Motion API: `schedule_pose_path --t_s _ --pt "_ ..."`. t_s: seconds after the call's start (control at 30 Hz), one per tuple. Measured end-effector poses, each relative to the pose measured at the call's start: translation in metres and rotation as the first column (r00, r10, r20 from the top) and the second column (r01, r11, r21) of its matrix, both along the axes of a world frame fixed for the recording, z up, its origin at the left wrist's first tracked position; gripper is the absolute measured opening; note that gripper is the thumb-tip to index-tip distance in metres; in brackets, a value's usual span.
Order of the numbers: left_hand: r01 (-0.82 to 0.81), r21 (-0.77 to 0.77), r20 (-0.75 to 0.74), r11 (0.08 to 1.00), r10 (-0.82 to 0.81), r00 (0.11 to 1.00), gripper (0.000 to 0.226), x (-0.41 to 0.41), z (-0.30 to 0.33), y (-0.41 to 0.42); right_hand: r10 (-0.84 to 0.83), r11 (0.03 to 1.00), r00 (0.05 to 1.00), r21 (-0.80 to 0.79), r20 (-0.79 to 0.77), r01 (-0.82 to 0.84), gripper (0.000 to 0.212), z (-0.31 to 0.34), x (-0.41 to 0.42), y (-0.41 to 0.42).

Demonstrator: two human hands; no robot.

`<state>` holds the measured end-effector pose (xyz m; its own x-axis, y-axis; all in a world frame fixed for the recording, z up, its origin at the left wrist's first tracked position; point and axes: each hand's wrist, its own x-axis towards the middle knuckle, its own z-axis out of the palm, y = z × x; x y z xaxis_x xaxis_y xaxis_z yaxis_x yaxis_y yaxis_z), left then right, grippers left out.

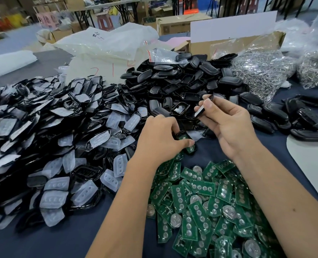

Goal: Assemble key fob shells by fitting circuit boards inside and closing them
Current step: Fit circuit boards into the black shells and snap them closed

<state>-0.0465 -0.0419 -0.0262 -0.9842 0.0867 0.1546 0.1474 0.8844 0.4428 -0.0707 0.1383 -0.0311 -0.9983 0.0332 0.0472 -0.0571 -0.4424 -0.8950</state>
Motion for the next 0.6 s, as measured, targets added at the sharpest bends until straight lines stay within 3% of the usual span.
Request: schedule_pose_path --t_s 0.17,0.3,0.43,0.6 --pt "-0.054 0.42 -0.025 0.906 0.071 0.997 0.025 -0.0033 -0.0037 0.0049 0.043 0.996 0.999 -0.08 0.008 -0.042 0.034 0.0014 -0.0014 0.0045" --pt "-0.168 0.779 0.108 0.605 0.134 0.985 0.015 -0.006 -0.0056 0.0044 0.157 0.985 0.987 -0.073 0.032 -0.154 0.035 0.0023 -0.001 0.008" --pt "-0.254 0.893 0.213 0.37 0.149 0.966 0.011 -0.0063 -0.0094 0.0062 0.251 0.968 0.965 -0.018 0.073 -0.251 0.034 0.0007 0.0023 0.0043" --pt "-0.28 0.914 0.252 0.293 0.131 0.959 0.011 -0.008 -0.0084 0.0076 0.27 0.963 0.958 -0.017 0.093 -0.269 0.036 0.0001 0.0026 0.0034"
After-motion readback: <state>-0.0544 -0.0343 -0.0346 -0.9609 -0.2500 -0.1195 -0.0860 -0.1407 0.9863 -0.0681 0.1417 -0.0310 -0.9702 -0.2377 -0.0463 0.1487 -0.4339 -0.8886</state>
